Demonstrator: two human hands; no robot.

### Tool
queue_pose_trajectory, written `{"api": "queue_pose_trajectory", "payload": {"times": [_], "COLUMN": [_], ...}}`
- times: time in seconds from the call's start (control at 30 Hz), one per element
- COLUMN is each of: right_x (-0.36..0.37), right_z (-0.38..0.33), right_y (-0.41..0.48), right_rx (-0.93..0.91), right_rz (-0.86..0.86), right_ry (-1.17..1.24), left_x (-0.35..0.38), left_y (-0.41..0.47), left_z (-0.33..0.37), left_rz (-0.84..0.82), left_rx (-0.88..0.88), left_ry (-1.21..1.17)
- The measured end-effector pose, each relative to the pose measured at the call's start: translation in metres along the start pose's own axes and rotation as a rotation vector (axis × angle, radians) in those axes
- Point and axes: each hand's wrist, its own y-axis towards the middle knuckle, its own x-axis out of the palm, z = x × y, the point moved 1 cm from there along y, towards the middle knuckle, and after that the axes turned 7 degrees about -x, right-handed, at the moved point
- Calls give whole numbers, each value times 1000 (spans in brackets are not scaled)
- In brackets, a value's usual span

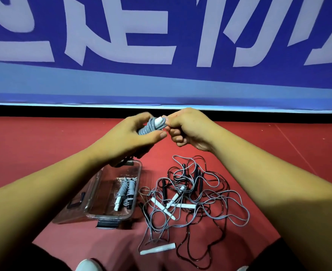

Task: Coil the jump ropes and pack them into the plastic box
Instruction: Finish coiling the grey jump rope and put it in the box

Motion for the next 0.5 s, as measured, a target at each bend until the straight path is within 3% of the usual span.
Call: {"api": "queue_pose_trajectory", "payload": {"times": [0.13, 0.23, 0.4, 0.5], "right_x": [4, 5, 4, 4], "right_z": [-2, -6, -7, -8], "right_y": [-3, -4, -3, -3], "right_rx": [77, 58, -67, -169], "right_rz": [-50, -39, 107, 232], "right_ry": [69, 86, -76, 55], "left_x": [-1, 3, 6, 9], "left_y": [1, 2, 5, 6], "left_z": [-5, 1, 2, 0], "left_rz": [-1, 104, 141, 89], "left_rx": [30, 47, 0, -24], "left_ry": [-250, -314, -471, -583]}}
